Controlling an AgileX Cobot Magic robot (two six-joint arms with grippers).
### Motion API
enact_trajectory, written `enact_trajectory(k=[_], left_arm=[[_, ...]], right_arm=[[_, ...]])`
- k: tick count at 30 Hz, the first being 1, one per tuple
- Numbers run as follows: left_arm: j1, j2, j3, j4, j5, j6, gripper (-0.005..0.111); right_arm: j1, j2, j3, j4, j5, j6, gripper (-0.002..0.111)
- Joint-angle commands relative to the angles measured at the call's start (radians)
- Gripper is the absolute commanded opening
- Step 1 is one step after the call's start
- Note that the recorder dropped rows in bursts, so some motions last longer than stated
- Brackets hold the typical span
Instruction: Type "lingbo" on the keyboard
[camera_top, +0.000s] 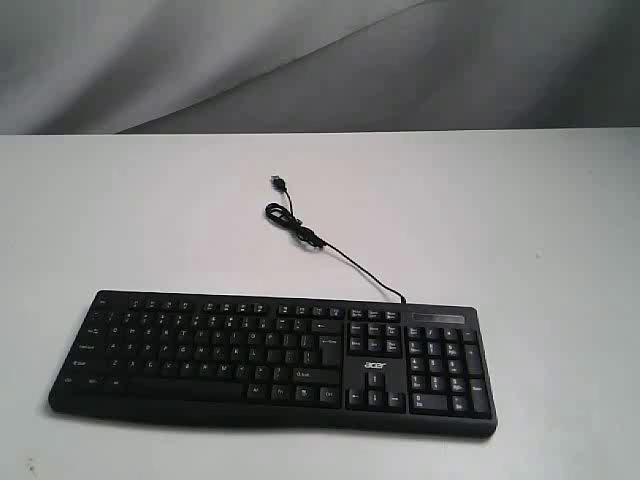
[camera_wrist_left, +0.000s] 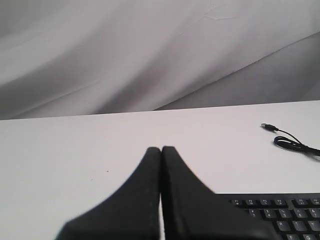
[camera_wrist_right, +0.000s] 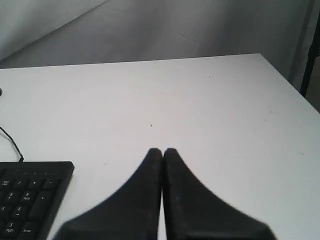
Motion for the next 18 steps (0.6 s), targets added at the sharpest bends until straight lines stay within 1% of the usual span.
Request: enact_trajectory(k=[1,3,5,6,8,10,12,14,16,18], left_arm=[[-0.005,-0.005,0.005,0.000,-0.006,-0.002,0.001],[-0.005,-0.005,0.005,0.000,-0.006,-0.002,0.001],[-0.005,-0.005,0.005,0.000,-0.006,-0.002,0.001],[-0.005,-0.005,0.005,0.000,-0.006,-0.002,0.001],[-0.005,-0.005,0.005,0.000,-0.006,-0.002,0.001],[-0.005,-0.005,0.005,0.000,-0.006,-0.002,0.001],[-0.005,-0.005,0.005,0.000,-0.006,-0.002,0.001],[-0.005,-0.005,0.005,0.000,-0.006,-0.002,0.001],[-0.005,-0.005,0.005,0.000,-0.006,-0.002,0.001],[-0.005,-0.005,0.005,0.000,-0.006,-0.002,0.001]], right_arm=[[0.002,-0.004,0.004,0.005,0.000,-0.005,0.000],[0.002,-0.004,0.004,0.005,-0.031,-0.018,0.000],[0.002,-0.004,0.004,0.027,-0.209,-0.018,0.000],[0.002,-0.004,0.004,0.043,-0.333,-0.012,0.000],[0.002,-0.004,0.004,0.043,-0.483,-0.012,0.000],[0.002,-0.004,0.004,0.043,-0.549,-0.012,0.000],[0.002,-0.004,0.004,0.096,-0.627,0.019,0.000],[0.002,-0.004,0.004,0.228,-0.714,0.161,0.000],[0.002,-0.004,0.004,0.301,-0.814,0.237,0.000],[0.002,-0.004,0.004,0.224,-0.871,0.222,0.000]])
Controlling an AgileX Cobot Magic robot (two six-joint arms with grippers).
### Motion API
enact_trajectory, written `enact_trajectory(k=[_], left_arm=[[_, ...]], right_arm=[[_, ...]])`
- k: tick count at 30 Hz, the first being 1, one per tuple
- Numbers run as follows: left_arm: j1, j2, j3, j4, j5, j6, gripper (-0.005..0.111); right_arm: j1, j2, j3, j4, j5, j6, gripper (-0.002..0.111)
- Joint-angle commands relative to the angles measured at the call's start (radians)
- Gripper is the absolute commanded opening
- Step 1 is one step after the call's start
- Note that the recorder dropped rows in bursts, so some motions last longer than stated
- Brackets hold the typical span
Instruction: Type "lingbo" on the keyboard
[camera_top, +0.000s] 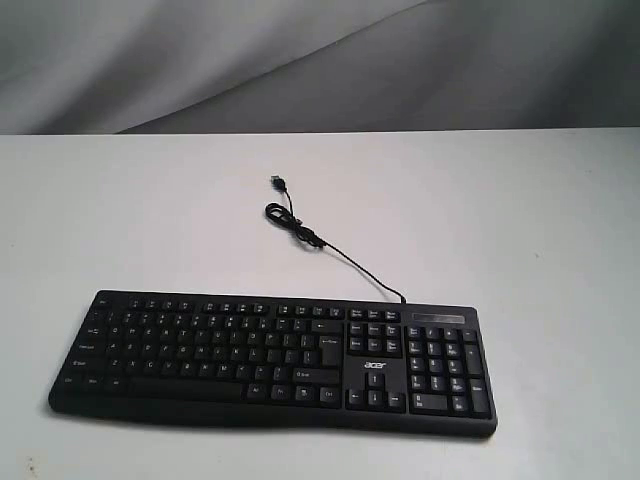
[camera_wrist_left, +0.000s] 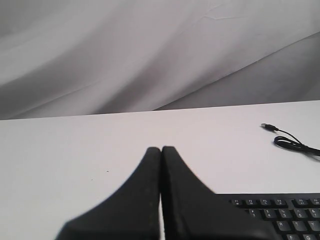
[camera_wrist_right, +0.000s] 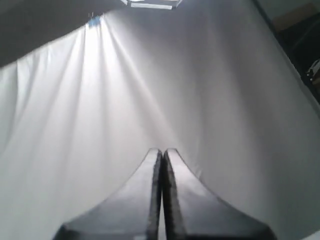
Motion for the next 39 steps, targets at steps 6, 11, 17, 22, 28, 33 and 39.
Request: enact_trajectory(k=[6,11,17,22,28,33,39], left_arm=[[-0.005,-0.005,0.005,0.000,-0.006,-0.002,0.001],[-0.005,-0.005,0.005,0.000,-0.006,-0.002,0.001],[-0.005,-0.005,0.005,0.000,-0.006,-0.002,0.001],[-0.005,-0.005,0.005,0.000,-0.006,-0.002,0.001],[-0.005,-0.005,0.005,0.000,-0.006,-0.002,0.001],[-0.005,-0.004,0.005,0.000,-0.006,-0.002,0.001],[-0.005,0.004,0.005,0.000,-0.006,-0.002,0.001]], right_arm=[[0.002,0.093,-0.156,-0.522,0.041,0.250,0.000],[0.002,0.430,-0.348,-0.657,0.141,0.409,0.000],[0.015,0.906,-0.537,-1.069,0.147,0.728,0.000],[0.072,1.265,-0.639,-1.474,-0.060,1.017,0.000],[0.072,1.515,-0.809,-1.543,-0.312,0.942,0.000],[0.103,1.580,-0.973,-1.907,-0.192,1.090,0.000],[0.231,1.596,-1.063,-2.033,0.494,1.205,0.000]])
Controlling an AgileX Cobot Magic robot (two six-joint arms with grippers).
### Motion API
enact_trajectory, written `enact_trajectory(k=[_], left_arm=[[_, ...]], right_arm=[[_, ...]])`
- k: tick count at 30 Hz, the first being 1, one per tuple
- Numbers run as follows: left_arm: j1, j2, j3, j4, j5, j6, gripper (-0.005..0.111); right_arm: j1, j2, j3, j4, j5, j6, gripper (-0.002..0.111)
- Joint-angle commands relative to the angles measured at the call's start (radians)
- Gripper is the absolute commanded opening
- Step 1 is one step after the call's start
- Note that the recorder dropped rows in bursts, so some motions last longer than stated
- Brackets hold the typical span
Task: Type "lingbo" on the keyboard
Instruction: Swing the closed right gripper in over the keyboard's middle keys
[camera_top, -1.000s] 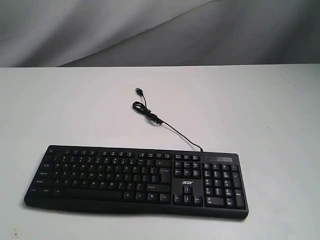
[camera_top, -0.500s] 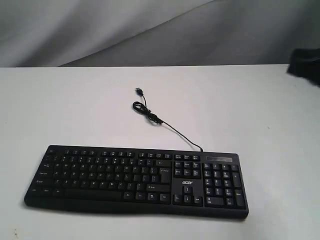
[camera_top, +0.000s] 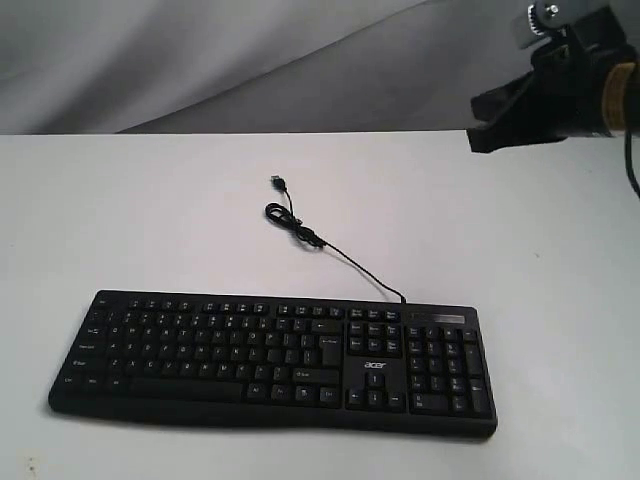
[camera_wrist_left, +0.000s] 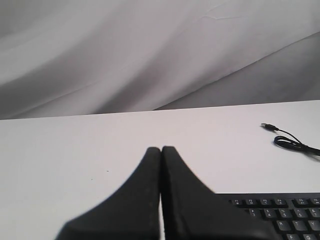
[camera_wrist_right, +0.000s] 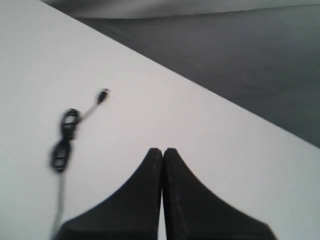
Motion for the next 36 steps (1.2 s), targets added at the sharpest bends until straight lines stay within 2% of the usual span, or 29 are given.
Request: enact_trajectory(k=[1,5,6,8,10,14,18,20,23,28,36], left_arm=[[-0.005,0.006,0.005,0.000,-0.006,-0.002,0.001],[-0.005,0.008,0.005,0.000,-0.006,-0.002,0.001],[-0.005,0.008,0.005,0.000,-0.006,-0.002,0.001],[-0.005,0.008,0.005,0.000,-0.006,-0.002,0.001],[-0.005,0.008,0.005,0.000,-0.006,-0.002,0.001],[-0.005,0.008,0.005,0.000,-0.006,-0.002,0.001],[-0.005,0.008,0.005,0.000,-0.006,-0.002,0.001],[-0.005,0.008,0.005,0.000,-0.006,-0.002,0.001],[-0.005,0.008,0.005,0.000,-0.006,-0.002,0.001],[-0.005,0.008,0.005,0.000,-0.006,-0.002,0.001],[-0.005,0.008,0.005,0.000,-0.006,-0.002,0.001]], right_arm=[[0.091,0.005,-0.049,-0.049,0.551,0.030,0.000],[0.155,0.005,-0.088,-0.049,0.936,-0.095,0.000],[0.164,0.005,-0.111,0.035,0.989,-0.139,0.000],[0.164,0.005,-0.167,0.260,0.964,-0.269,0.000],[0.156,0.007,-0.215,0.649,0.840,-0.602,0.000],[0.184,0.019,-0.230,1.530,0.728,-1.521,0.000],[0.251,0.077,-0.230,2.249,0.841,-2.279,0.000],[0.287,0.122,-0.230,2.454,0.928,-2.498,0.000],[0.353,0.206,-0.230,2.560,1.000,-2.665,0.000],[0.457,0.324,-0.230,2.547,0.973,-2.678,0.000],[0.552,0.407,-0.230,2.550,0.942,-2.678,0.000]])
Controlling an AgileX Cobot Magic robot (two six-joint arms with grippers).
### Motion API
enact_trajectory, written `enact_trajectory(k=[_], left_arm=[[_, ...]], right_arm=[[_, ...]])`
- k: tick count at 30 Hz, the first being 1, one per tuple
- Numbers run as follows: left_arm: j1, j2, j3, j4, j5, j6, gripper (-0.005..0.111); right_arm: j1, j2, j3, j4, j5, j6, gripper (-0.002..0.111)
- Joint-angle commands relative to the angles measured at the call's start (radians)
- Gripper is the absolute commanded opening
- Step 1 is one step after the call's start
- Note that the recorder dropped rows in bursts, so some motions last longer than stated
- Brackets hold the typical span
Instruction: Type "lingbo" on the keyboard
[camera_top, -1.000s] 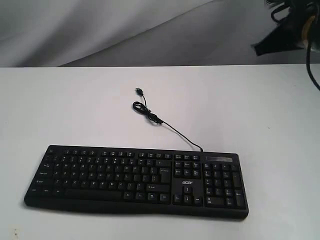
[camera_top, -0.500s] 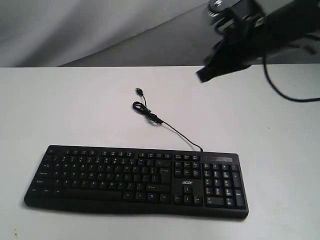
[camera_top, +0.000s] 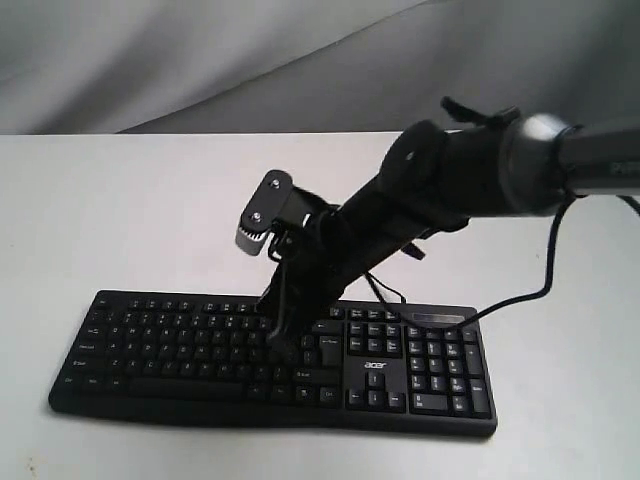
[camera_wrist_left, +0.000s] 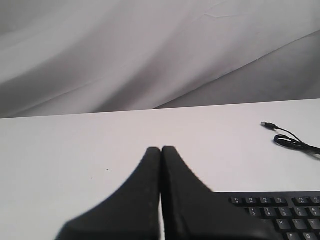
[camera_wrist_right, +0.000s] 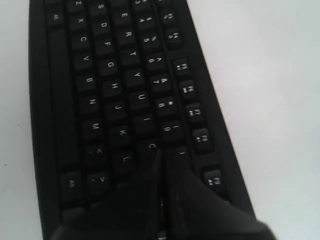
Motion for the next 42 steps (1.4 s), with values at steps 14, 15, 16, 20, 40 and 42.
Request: enact_trajectory(k=[14,15,16,20,40,42], left_arm=[[-0.005,0.006,0.005,0.000,-0.006,-0.002,0.001],[-0.005,0.006,0.005,0.000,-0.006,-0.002,0.001],[-0.005,0.006,0.005,0.000,-0.006,-0.002,0.001],[-0.005,0.006,0.005,0.000,-0.006,-0.002,0.001],[-0.005,0.006,0.005,0.000,-0.006,-0.002,0.001],[-0.005,0.006,0.005,0.000,-0.006,-0.002,0.001]], right_arm=[[0.090,0.050,0.019,0.025,-0.060,-0.012,0.000],[0.090,0.050,0.026,0.025,-0.079,-0.012,0.000],[0.090,0.050,0.028,0.027,-0.091,-0.014,0.000],[0.090,0.050,0.028,0.087,-0.091,-0.040,0.000],[0.115,0.050,0.067,0.085,-0.127,-0.095,0.000],[0.115,0.050,0.067,0.085,-0.127,-0.095,0.000]])
